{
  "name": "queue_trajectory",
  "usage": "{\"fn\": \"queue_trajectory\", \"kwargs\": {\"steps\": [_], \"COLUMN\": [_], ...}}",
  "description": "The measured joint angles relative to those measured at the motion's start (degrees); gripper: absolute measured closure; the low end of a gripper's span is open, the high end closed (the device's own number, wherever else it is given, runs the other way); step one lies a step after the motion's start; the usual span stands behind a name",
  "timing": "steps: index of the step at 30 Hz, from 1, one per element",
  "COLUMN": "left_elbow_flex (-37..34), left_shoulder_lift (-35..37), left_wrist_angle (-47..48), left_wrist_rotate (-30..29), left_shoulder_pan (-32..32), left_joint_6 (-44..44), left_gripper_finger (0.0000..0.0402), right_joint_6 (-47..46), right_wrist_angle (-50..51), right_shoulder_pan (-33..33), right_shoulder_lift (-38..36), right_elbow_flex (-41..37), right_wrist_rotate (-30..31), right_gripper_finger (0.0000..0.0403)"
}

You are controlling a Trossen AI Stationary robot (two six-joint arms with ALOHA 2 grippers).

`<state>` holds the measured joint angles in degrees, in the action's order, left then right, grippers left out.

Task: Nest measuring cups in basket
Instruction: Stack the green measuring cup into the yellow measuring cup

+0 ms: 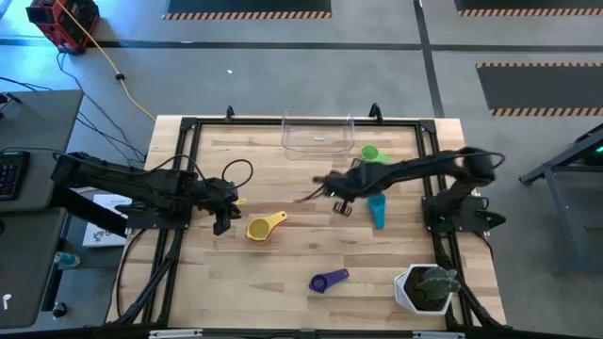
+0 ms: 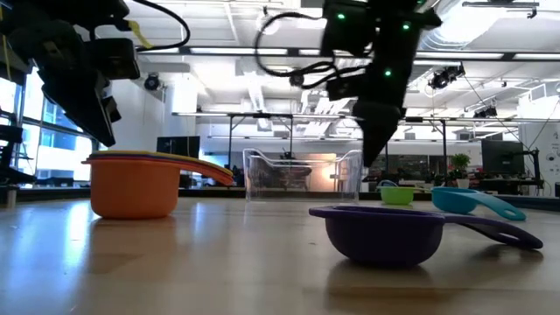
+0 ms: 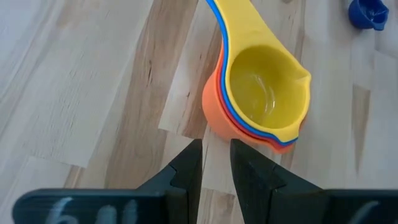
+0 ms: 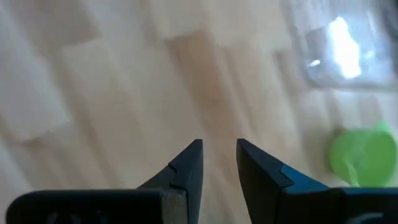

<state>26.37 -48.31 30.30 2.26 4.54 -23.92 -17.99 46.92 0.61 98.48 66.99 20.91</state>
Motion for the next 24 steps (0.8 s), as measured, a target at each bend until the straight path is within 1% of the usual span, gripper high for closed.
{"fn": "queue_trajectory", "kwargs": {"steps": [5, 10, 13, 17, 20, 24], "left_elbow_flex": [0.00, 0.00, 0.00, 0.00, 0.00, 0.00], "left_shoulder_lift": [0.00, 0.00, 0.00, 0.00, 0.00, 0.00], "left_wrist_angle": [-0.04, -0.04, -0.07, -0.09, -0.08, -0.08], "left_wrist_rotate": [0.00, 0.00, 0.00, 0.00, 0.00, 0.00], "left_shoulder_pan": [0.00, 0.00, 0.00, 0.00, 0.00, 0.00], "left_joint_6": [0.00, 0.02, 0.02, -0.02, -0.04, -0.04], "left_gripper_finger": [0.0328, 0.0328, 0.0328, 0.0328, 0.0328, 0.0328], "right_joint_6": [0.53, 5.01, 7.79, 9.07, 9.07, 9.67], "right_wrist_angle": [-0.94, -1.05, -1.41, -1.93, -1.97, -2.01], "right_shoulder_pan": [6.45, 13.43, 17.07, 20.96, 22.67, 23.42], "right_shoulder_lift": [-8.71, -13.44, -13.84, -13.33, -12.68, -11.09], "right_elbow_flex": [-4.94, -6.37, -6.34, -6.33, -6.85, -7.96], "right_wrist_rotate": [-0.13, -1.29, -3.21, -3.47, -3.41, -3.54], "right_gripper_finger": [0.0313, 0.0313, 0.0313, 0.0307, 0.0292, 0.0265]}}
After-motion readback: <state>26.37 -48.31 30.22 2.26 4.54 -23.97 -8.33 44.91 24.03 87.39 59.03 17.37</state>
